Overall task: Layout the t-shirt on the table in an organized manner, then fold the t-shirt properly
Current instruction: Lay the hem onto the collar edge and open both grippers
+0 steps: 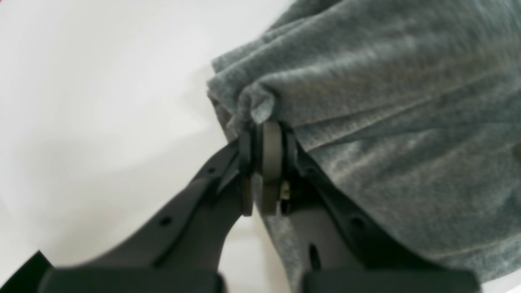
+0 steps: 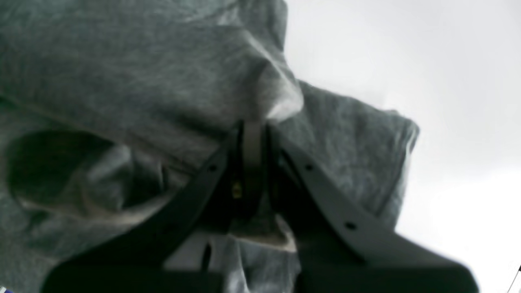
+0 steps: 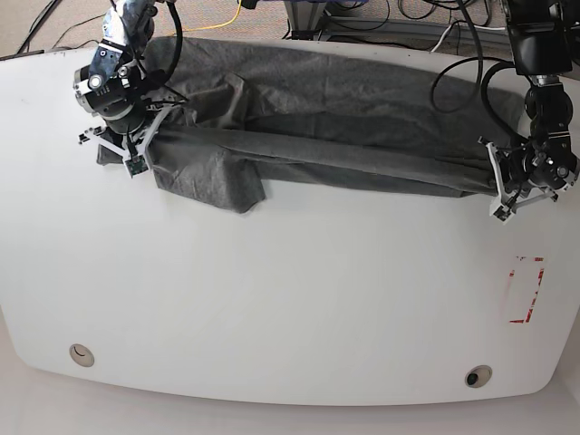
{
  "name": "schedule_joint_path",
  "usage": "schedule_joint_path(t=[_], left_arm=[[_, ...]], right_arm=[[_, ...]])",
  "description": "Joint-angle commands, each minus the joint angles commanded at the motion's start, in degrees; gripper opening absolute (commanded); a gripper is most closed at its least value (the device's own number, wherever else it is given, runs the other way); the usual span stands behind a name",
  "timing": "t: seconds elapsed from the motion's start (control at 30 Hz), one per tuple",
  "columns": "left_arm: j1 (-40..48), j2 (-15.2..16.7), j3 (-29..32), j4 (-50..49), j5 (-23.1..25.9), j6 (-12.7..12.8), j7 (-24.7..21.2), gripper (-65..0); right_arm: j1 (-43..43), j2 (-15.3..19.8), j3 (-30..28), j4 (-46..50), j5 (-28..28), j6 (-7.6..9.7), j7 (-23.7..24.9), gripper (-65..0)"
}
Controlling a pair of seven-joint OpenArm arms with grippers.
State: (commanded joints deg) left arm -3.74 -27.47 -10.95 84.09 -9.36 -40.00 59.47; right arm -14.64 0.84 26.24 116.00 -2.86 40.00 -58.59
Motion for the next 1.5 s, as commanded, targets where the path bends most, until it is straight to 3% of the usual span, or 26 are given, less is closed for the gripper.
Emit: schedule_joint_path(t=[0.13,0.37,0.47,0.63,0.73,1.0,1.27,1.5], left_arm=[[0.18,-0.09,0.53,-0.35,0.26,0.00,0.09,-64.4],[3.34,-1.23,2.20,0.18,0.09,0.00,0.18,-62.8],[4.48,-1.23,2.20,0.88,0.26,0.00,0.18,-52.9],[6.68,-1.05,2.20,3.16,0.26,0.00,1.23,-31.5],[7.03,-0.97,2.20,5.01,0.09,0.00,2.46,-28.5],[6.95,-0.79,1.93,11.25,-0.09,0.00,6.51,-28.3],[7.03,-1.05,1.93,18.20,-0.09,0.00,8.88,-28.1],[6.51,-1.23,1.23,19.60,-0.09,0.00,8.88,-28.1]], right_arm=[[-1.49,0.00,0.18,0.00,0.00,0.00,0.00,-46.6],[-3.08,0.00,0.26,0.00,0.00,0.00,0.00,-42.0],[-3.43,0.00,0.26,0.00,0.00,0.00,0.00,-33.5],[-3.43,0.00,0.26,0.35,0.00,0.00,0.09,-13.0],[-2.90,0.26,0.53,0.35,0.00,0.00,0.18,-6.2],[2.02,0.26,7.74,0.35,0.00,0.00,0.26,-5.1],[4.92,2.64,7.91,0.18,0.09,0.00,0.00,-5.1],[7.47,2.46,7.91,0.18,0.09,0.00,0.00,-5.1]])
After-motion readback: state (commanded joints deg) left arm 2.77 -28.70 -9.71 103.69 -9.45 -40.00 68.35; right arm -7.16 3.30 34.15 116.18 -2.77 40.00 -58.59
